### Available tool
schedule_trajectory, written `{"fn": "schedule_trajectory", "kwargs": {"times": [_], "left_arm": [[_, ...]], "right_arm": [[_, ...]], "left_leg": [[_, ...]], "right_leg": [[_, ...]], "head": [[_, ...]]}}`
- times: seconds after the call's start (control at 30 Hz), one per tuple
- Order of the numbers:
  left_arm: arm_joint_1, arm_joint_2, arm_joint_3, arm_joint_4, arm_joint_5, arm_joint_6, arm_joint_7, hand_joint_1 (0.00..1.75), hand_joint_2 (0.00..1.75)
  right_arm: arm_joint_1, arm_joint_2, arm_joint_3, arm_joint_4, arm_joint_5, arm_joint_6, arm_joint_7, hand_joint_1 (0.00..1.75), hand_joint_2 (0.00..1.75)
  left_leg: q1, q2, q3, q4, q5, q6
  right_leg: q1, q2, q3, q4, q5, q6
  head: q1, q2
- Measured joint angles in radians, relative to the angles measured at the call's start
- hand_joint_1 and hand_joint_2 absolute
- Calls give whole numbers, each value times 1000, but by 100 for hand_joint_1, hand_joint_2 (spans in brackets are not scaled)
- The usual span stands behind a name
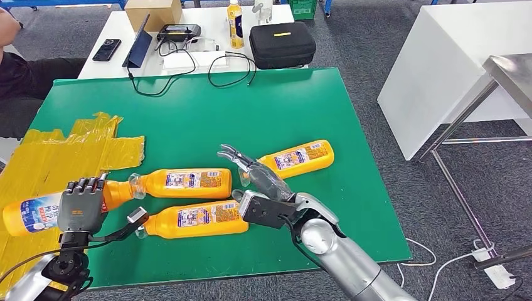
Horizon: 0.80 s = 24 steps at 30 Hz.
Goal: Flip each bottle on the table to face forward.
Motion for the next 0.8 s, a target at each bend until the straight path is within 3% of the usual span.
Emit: {"fn": "schedule_trajectory", "kwargs": {"times": [0.2, 0.37, 0.53, 0.8], "left_arm": [[-57, -14, -3, 78, 0, 1, 20, 0, 0], [-86, -25, -3, 116, 2, 1, -17, 0, 0], [-93, -38, 20, 131, 1, 1, -70, 0, 0], [-95, -49, 36, 140, 1, 1, -77, 0, 0]], "right_arm": [[-20, 6, 13, 36, 8, 0, 35, 0, 0], [-35, 13, 19, 75, 9, 0, 38, 0, 0], [-46, 16, 22, 107, 9, 0, 40, 0, 0], [-51, 20, 24, 133, 9, 0, 40, 0, 0]], "left_leg": [[0, 0, 1, 0, 0, 0], [0, 0, 1, 0, 0, 0], [0, 0, 1, 0, 0, 0], [0, 0, 1, 0, 0, 0]], "right_leg": [[0, 0, 0, 0, 0, 0], [0, 0, 0, 1, 0, 0], [0, 0, 0, 1, 0, 0], [0, 0, 0, 0, 0, 0]], "head": [[0, 0], [0, 0], [0, 0], [0, 0]]}}
